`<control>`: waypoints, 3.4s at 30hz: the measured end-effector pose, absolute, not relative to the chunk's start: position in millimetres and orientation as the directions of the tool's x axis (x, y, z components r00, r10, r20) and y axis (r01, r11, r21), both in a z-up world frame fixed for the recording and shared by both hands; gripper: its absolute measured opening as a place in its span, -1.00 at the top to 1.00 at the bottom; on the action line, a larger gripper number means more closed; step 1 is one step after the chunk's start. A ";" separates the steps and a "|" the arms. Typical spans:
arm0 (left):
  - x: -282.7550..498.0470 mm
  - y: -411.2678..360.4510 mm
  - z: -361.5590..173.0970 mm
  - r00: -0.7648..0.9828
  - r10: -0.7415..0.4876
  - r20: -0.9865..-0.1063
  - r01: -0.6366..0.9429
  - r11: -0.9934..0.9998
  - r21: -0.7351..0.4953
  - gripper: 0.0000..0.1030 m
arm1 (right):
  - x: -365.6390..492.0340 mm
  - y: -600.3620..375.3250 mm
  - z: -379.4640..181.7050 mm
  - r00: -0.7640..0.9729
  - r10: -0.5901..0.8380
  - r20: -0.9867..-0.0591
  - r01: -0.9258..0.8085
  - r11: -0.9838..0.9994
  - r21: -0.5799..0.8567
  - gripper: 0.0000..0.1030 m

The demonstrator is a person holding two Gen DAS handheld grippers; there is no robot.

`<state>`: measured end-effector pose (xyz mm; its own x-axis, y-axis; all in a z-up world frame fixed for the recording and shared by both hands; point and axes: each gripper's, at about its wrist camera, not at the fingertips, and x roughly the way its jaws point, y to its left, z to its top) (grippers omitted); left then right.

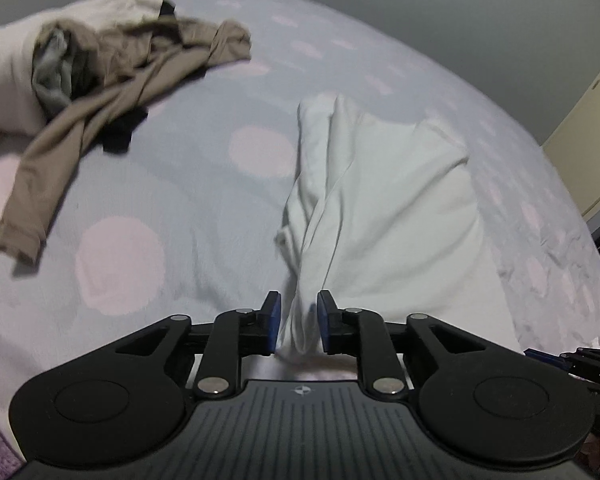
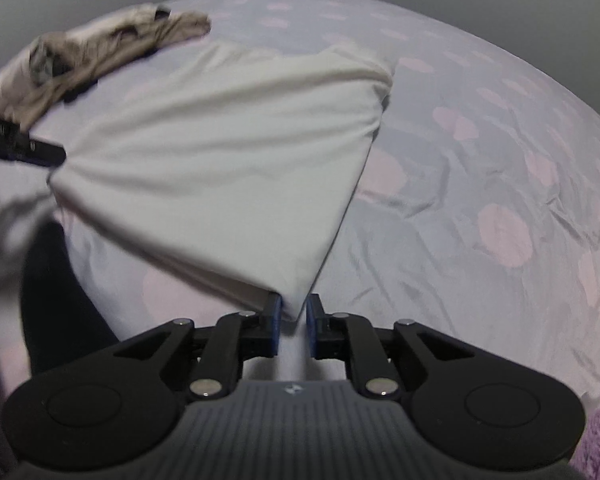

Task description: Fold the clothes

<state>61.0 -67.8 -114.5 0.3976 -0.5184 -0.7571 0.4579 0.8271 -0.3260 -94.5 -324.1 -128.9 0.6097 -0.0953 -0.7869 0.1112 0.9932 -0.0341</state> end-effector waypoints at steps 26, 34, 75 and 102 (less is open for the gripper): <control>60.6 -86.2 -146.9 0.397 -0.402 -0.825 0.465 0.863 -0.197 -0.02 | -74.3 -349.7 -154.4 0.618 0.027 -0.785 0.279 0.927 0.251 0.08; 52.7 -93.3 -143.8 0.393 -0.452 -0.801 0.524 0.826 -0.208 0.67 | -76.6 -351.7 -152.5 0.654 0.058 -0.755 0.278 0.909 0.310 0.79; 102.8 -113.5 -118.4 0.343 -0.553 -0.759 0.474 0.800 -0.368 -0.10 | -56.6 -384.9 -114.2 0.636 -0.132 -0.760 0.377 0.913 0.157 0.24; 246.4 -175.1 -186.3 -0.083 -0.749 -0.657 0.442 0.563 -0.698 0.03 | 85.1 -486.6 -156.6 0.725 0.136 -0.675 0.343 0.779 0.525 -0.03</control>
<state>246.4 -175.1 -186.3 -0.0827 -0.7493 -0.6571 0.4421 0.5633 -0.6980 85.1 -486.6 -156.6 0.7252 0.1360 -0.6750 0.3431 0.7786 0.5255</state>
